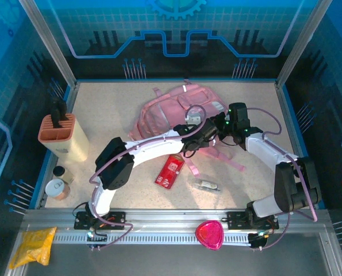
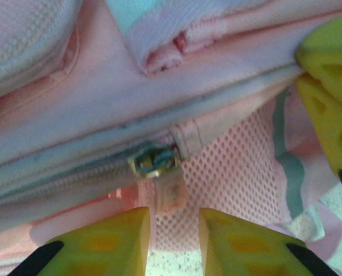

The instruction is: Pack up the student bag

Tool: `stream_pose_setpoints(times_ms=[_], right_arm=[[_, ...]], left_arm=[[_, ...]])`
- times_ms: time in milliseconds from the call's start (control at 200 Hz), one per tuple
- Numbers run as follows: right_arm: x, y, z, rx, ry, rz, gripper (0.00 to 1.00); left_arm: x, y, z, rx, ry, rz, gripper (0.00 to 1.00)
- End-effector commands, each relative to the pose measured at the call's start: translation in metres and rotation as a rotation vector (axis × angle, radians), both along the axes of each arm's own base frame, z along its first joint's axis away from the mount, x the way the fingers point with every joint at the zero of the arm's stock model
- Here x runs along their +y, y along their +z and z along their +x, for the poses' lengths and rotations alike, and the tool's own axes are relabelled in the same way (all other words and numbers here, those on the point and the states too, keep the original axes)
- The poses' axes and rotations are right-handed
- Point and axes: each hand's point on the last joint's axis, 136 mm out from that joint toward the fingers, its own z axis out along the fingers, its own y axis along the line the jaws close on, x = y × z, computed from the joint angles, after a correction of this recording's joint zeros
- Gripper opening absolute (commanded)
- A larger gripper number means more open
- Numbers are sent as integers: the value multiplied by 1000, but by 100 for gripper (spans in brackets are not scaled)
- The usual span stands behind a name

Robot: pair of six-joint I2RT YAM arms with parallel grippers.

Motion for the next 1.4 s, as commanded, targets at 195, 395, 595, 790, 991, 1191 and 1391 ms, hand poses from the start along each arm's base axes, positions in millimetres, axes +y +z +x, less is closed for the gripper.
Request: stream_pose_setpoints(times_ms=[195, 395, 595, 790, 991, 1191, 1391], right_arm=[[10, 36, -5, -123, 32, 71, 0], [10, 36, -6, -124, 36, 74, 0], [6, 35, -5, -131, 29, 52, 0], [8, 36, -3, -133, 32, 54, 0], [10, 39, -2, -138, 35, 54, 0], [10, 39, -2, -140, 36, 50, 0], [12, 38, -1, -138, 39, 49, 0]], left_arm=[[32, 17, 34, -126, 183, 106, 38], [52, 28, 38, -180, 264, 181, 40], [68, 36, 29, -195, 262, 202, 34], [72, 36, 20, -186, 212, 190, 33], [46, 29, 25, -169, 81, 177, 33], [39, 18, 31, -138, 64, 209, 30], [27, 18, 34, -145, 54, 145, 30]])
